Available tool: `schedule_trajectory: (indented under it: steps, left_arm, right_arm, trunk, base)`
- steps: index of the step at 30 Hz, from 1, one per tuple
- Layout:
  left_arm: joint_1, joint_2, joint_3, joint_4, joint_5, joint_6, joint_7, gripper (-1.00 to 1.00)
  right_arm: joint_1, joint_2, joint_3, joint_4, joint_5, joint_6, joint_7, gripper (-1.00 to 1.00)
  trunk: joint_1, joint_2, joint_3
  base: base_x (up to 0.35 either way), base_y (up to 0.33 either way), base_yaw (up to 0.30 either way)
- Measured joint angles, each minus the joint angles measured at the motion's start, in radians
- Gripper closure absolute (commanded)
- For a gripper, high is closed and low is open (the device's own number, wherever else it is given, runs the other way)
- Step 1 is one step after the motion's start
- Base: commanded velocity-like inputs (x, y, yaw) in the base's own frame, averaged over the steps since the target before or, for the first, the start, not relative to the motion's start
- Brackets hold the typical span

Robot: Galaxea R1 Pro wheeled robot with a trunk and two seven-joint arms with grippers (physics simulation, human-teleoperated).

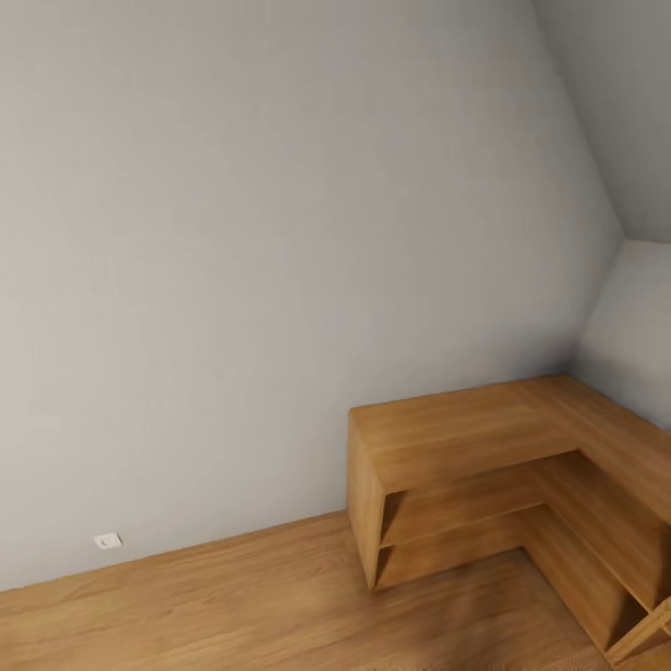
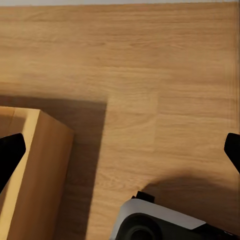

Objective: In the bedroom, organize the workspace by keeping the computer under the desk, ensuring the monitor is on the desk, placing the keyboard on the desk next to the monitor, placing the mouse on the desk next to the keyboard, moving the folder from the swivel chair onto the desk next to the mouse, stacking the notebook on top of the folder with the pen on top of the notebook, and positioning the swivel chair next to the desk.

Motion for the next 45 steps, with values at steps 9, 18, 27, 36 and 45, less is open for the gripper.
schedule_trajectory:
  steps: [9,18,27,36,45]
  left_arm:
    - [0.000,-0.001,0.000,0.008,0.000,0.000,0.000,-1.00]
    - [0.000,-0.001,0.000,0.009,0.000,0.000,0.000,-1.00]
    - [0.000,-0.001,0.000,0.009,-0.001,0.000,0.000,-1.00]
    - [0.000,0.000,0.000,0.008,-0.002,-0.002,0.000,-1.00]
    - [0.000,0.001,0.001,0.009,-0.002,-0.002,0.000,-1.00]
  right_arm:
    - [0.000,0.000,0.000,0.000,0.000,-0.002,0.000,-1.00]
    - [0.000,-0.001,0.000,0.000,0.000,-0.004,0.000,-1.00]
    - [0.000,-0.001,0.000,0.000,0.000,-0.008,0.000,-1.00]
    - [0.000,-0.001,0.000,0.000,0.000,-0.008,0.000,-1.00]
    - [0.000,-0.001,0.000,0.000,0.000,-0.008,0.000,-1.00]
  trunk:
    - [0.000,0.000,0.000]
    - [0.000,0.000,0.000]
    - [0.000,0.000,0.000]
    - [0.000,0.000,0.000]
    - [-0.001,0.000,0.000]
  base:
    - [0.000,0.000,-0.273]
    - [0.000,0.000,-0.274]
    - [0.000,0.000,-0.288]
    - [0.093,0.000,-0.293]
    - [0.309,0.000,-0.295]
